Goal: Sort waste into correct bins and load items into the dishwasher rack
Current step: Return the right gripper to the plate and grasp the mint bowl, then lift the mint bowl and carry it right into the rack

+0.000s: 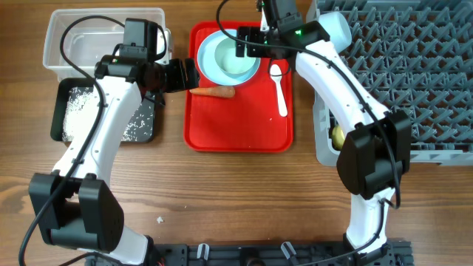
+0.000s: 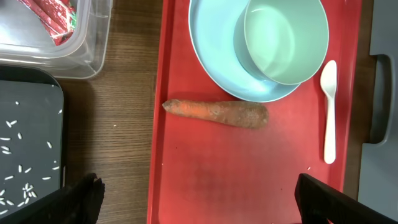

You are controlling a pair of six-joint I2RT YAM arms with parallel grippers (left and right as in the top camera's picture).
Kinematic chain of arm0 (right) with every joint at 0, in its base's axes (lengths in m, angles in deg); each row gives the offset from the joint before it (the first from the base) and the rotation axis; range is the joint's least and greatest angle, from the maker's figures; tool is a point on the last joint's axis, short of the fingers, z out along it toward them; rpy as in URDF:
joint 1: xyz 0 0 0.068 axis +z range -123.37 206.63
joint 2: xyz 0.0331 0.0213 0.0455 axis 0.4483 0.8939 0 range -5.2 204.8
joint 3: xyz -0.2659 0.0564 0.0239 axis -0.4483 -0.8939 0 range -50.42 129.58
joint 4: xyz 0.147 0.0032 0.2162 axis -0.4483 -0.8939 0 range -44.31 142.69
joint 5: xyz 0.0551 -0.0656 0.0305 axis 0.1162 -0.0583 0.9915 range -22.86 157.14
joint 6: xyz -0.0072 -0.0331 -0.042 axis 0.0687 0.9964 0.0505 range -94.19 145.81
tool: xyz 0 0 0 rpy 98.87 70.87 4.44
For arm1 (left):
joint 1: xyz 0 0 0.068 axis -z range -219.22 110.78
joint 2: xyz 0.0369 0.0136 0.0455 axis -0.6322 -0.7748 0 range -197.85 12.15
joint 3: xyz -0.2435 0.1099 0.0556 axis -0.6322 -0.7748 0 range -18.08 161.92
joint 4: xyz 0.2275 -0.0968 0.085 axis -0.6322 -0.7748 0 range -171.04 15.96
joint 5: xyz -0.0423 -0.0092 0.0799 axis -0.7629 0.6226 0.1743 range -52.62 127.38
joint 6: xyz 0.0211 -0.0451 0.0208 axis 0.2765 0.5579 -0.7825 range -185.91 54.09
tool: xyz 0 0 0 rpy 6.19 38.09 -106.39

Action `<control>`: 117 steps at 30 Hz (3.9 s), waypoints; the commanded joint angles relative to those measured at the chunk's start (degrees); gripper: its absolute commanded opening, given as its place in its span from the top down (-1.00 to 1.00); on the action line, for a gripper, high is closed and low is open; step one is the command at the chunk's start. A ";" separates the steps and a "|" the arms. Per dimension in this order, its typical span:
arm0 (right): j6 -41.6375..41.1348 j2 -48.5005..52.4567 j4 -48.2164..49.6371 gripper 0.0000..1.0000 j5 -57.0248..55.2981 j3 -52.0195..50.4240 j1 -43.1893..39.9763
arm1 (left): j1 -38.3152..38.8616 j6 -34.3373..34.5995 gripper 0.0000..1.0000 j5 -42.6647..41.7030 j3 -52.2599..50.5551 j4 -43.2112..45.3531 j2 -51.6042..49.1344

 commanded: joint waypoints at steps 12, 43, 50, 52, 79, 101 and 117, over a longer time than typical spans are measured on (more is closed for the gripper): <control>-16.72 6.93 -0.55 -0.49 -8.24 1.01 0.26 | -0.31 -0.11 -1.00 0.15 -0.04 0.17 -0.13; -14.53 7.04 16.48 0.22 -8.72 -12.00 0.48 | -0.31 -0.11 -1.00 0.15 -0.04 0.17 -0.13; -11.06 7.06 18.49 0.32 -8.74 -12.00 0.50 | -0.31 -0.11 -1.00 0.15 -0.04 0.17 -0.13; -11.10 7.43 18.71 0.33 -8.72 -12.00 0.50 | -0.31 -0.11 -1.00 0.15 -0.04 0.17 -0.13; -8.13 4.04 20.68 0.91 -6.95 -11.96 0.48 | -0.31 -0.11 -1.00 0.15 -0.04 0.17 -0.13; -15.52 -31.80 -22.27 0.91 -63.65 -11.98 -12.70 | -0.31 -0.11 -1.00 0.15 -0.04 0.17 -0.13; 35.34 -8.52 -5.84 0.91 -87.38 -11.98 -12.15 | -0.31 -0.11 -1.00 0.15 -0.04 0.17 -0.13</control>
